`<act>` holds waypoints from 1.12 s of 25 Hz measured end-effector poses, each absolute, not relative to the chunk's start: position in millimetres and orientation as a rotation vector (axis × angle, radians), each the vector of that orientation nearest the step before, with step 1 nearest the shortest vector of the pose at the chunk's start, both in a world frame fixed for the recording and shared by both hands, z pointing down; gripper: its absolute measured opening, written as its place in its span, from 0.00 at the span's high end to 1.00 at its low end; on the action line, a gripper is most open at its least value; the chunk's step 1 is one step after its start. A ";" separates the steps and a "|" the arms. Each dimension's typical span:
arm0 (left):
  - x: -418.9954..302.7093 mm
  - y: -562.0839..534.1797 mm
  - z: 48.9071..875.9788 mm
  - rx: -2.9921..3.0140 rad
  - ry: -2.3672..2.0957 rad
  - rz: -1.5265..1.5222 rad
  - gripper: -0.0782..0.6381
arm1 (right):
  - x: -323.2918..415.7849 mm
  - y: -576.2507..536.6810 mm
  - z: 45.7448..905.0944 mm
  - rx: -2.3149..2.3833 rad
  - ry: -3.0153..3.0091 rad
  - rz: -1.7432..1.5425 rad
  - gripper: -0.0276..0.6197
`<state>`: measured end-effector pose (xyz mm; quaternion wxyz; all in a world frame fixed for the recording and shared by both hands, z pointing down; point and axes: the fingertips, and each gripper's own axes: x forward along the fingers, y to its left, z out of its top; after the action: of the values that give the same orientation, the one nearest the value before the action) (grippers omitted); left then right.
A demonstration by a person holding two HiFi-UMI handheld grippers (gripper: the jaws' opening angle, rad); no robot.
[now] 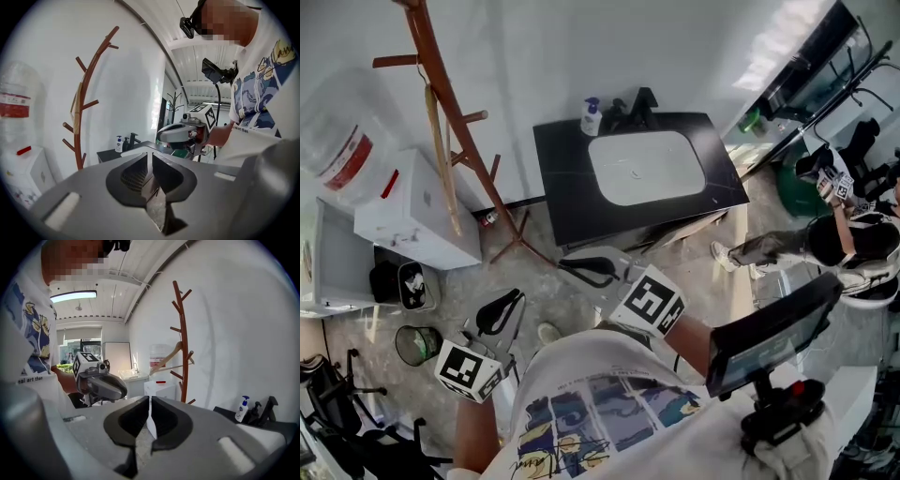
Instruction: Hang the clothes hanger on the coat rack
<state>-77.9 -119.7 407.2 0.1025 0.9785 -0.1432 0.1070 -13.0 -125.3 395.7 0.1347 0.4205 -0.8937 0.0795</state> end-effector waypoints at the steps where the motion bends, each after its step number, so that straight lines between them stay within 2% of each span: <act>1: -74.0 -118.4 405.0 2.887 -0.437 0.314 0.84 | -11.4 -121.5 393.5 1.203 -2.601 0.220 0.94; 13: -19.1 -86.8 397.0 2.882 -0.498 0.310 0.84 | 21.1 -84.6 381.0 1.042 -2.637 0.093 0.95; 28: 32.5 -53.2 419.0 2.833 -0.600 0.357 0.84 | 71.9 -54.2 411.5 0.960 -2.650 0.118 0.95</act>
<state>32.5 -53.2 419.0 0.1115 0.9649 -0.2044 0.1217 71.9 -54.2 411.5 0.1596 0.3359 -0.9274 0.0413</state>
